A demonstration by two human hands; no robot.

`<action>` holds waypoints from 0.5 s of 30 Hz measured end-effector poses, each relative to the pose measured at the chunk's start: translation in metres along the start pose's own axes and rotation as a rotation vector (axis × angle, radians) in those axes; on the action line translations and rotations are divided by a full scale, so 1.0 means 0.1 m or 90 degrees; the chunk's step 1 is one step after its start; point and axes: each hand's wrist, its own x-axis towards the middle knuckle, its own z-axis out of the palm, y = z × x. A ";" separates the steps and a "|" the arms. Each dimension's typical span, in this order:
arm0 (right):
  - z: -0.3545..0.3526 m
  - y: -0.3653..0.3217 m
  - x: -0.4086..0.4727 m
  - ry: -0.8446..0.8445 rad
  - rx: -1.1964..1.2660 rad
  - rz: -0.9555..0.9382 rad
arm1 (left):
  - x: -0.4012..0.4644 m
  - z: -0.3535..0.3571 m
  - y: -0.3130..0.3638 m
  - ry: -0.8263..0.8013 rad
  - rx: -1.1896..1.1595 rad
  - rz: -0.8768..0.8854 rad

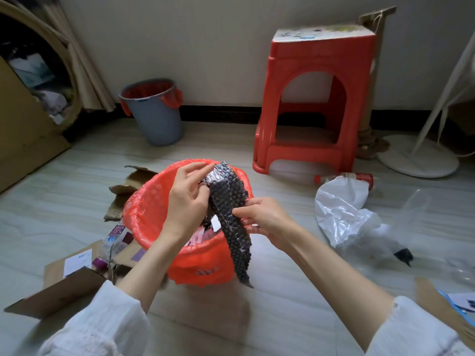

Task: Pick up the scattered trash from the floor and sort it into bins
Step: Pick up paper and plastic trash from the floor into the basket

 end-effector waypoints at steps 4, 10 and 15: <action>-0.04 -0.03 -0.02 0.024 -0.027 -0.036 | 0.08 0.02 0.13 -0.019 -0.229 -0.254; -0.10 0.01 -0.07 -0.062 0.034 0.003 | 0.10 0.02 0.08 -0.035 -0.169 -0.205; -0.13 0.06 -0.10 -0.089 0.001 -0.010 | 0.12 -0.01 0.08 0.040 -0.069 -0.058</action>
